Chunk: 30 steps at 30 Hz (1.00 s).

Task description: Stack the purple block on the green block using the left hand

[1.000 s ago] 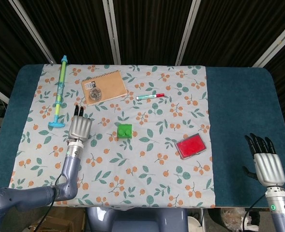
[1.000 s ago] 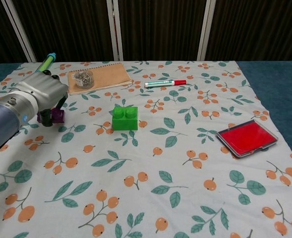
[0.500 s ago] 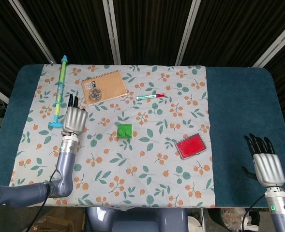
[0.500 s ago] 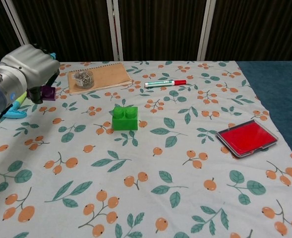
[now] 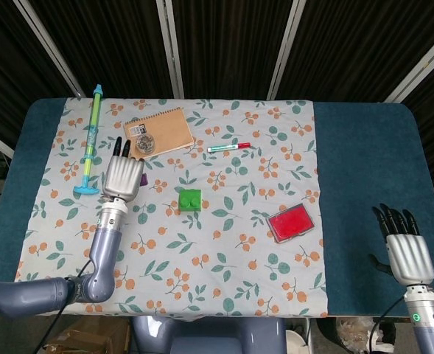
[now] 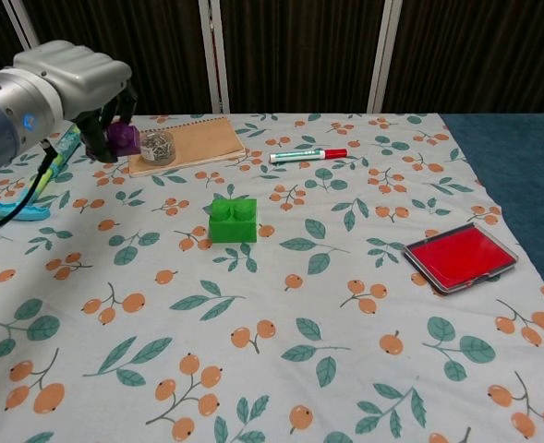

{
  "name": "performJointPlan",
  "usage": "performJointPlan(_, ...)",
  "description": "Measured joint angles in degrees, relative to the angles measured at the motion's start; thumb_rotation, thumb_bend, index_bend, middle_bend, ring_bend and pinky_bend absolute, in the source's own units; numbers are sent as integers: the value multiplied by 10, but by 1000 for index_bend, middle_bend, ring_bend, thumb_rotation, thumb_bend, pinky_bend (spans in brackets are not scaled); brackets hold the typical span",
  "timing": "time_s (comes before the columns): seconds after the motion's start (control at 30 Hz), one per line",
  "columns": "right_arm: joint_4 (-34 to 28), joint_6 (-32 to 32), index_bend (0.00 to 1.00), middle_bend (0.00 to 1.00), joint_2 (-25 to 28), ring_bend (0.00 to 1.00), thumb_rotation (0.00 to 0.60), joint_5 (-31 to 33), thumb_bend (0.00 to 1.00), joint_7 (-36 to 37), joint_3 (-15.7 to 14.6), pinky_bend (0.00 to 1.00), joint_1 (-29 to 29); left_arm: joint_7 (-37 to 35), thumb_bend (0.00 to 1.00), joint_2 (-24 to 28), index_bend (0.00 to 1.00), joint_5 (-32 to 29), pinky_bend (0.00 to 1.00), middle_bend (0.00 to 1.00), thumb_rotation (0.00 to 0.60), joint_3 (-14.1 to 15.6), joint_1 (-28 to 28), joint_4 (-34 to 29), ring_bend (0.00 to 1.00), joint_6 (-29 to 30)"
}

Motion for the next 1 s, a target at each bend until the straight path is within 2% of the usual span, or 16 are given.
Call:
performJointPlan(0.17, 1, -2, 30, 64, 0, 97, 600, 2, 223, 0, 0, 0, 0, -51, 272, -7, 519, -48, 0, 561, 600, -24, 0, -30, 97, -30)
performJointPlan(0.37, 3, -8, 30, 64, -2, 97, 600, 5, 223, -1, 1, 0, 3, -57, 272, -15, 547, -113, 0, 572, 600, -47, -20, -60, 97, -44)
performJointPlan(0.53, 5, -11, 30, 64, -3, 97, 600, 8, 223, -2, 1, 0, 4, -12, 276, -16, 563, -122, 0, 588, 600, -49, -51, -74, 100, -23)
performJointPlan(0.87, 3, -14, 31, 64, -1, 97, 600, 10, 223, -1, 1, 0, 5, 135, 296, -13, 569, -142, 0, 591, 600, -45, -124, -99, 104, 62)
performJointPlan(1.0, 3, -12, 30, 64, -1, 97, 600, 10, 223, -1, 1, 0, 4, 156, 298, -19, 567, -149, 0, 592, 600, -40, -149, -94, 104, 67)
